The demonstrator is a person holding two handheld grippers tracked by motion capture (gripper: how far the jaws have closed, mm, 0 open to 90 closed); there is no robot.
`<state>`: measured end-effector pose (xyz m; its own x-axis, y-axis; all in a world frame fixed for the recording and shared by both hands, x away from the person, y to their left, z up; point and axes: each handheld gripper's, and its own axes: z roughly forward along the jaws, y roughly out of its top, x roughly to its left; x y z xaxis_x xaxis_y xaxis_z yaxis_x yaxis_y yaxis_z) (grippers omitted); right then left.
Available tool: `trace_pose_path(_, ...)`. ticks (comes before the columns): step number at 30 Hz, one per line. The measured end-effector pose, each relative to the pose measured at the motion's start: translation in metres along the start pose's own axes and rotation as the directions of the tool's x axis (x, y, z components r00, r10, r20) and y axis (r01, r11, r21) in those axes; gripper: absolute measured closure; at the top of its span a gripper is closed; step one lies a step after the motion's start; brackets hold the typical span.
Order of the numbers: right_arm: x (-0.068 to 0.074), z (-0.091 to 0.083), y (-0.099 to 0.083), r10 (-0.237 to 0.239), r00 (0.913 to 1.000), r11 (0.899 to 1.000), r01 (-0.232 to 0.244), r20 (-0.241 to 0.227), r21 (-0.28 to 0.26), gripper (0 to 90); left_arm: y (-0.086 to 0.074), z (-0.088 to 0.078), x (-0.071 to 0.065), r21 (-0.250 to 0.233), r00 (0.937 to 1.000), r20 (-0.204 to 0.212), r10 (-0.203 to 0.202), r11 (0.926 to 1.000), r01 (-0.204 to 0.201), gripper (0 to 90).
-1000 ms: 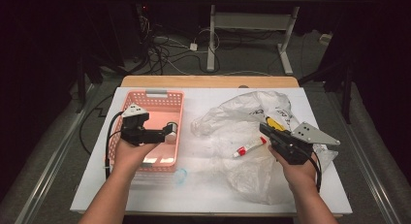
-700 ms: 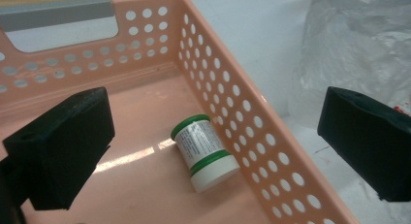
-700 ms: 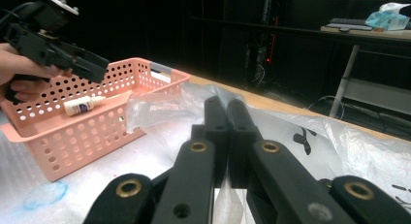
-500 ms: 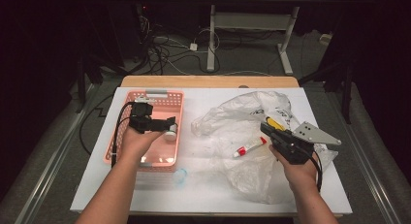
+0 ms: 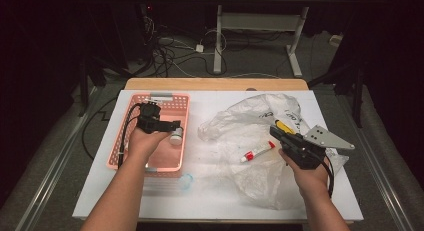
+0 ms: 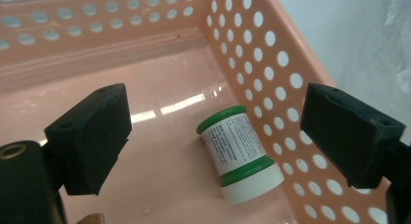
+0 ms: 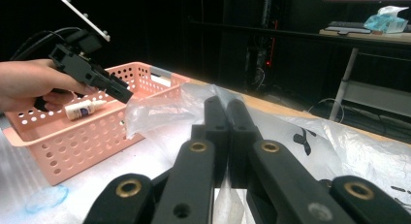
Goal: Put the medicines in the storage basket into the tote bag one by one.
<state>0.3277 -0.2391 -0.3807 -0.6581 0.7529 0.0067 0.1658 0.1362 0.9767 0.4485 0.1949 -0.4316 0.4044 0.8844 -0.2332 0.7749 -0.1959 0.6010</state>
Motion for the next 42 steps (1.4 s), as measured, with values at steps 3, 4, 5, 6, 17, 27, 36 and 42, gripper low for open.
trace_pose_path(3,0.0,0.0,0.0,0.001,1.0,1.0,-0.001,0.0,-0.001,90.0,0.001,0.004,0.001,0.022,0.9999,0.009,-0.012,0.9997,0.012,10.3)
trace_pose_path(4,0.0,0.0,0.0,0.002,1.0,1.0,-0.002,0.001,0.0,90.0,0.001,0.006,0.002,0.03,0.9998,0.01,-0.017,0.9994,0.017,10.3)
trace_pose_path(5,0.0,-0.001,0.0,0.0,1.0,1.0,0.0,0.0,-0.001,90.0,0.001,0.007,0.002,0.038,0.9998,0.004,-0.019,0.9991,0.019,10.3)
trace_pose_path(6,-0.001,-0.001,0.0,0.0,1.0,1.0,0.0,-0.001,-0.001,90.0,0.0,0.009,0.002,0.049,0.9999,0.001,-0.016,0.9987,0.016,10.3)
trace_pose_path(17,-0.001,-0.001,0.0,0.0,1.0,1.0,0.0,0.0,-0.003,90.0,-0.001,0.024,0.001,0.127,0.9999,0.002,-0.012,0.9918,0.012,15.7)
trace_pose_path(27,-0.001,-0.001,-0.001,0.003,1.0,1.0,-0.003,0.0,0.001,90.0,-0.002,0.025,0.004,0.172,0.9996,-0.028,0.005,0.9852,0.0,23.6)
trace_pose_path(36,-0.001,0.0,-0.001,0.002,1.0,1.0,-0.002,-0.001,0.001,90.0,-0.003,0.026,0.009,0.248,0.9989,-0.047,0.001,0.9686,0.011,33.9)
trace_pose_path(42,-0.001,0.0,-0.001,0.001,1.0,1.0,-0.001,0.001,0.001,90.0,-0.005,0.029,0.009,0.315,0.9963,-0.086,0.002,0.9486,0.025,40.5)
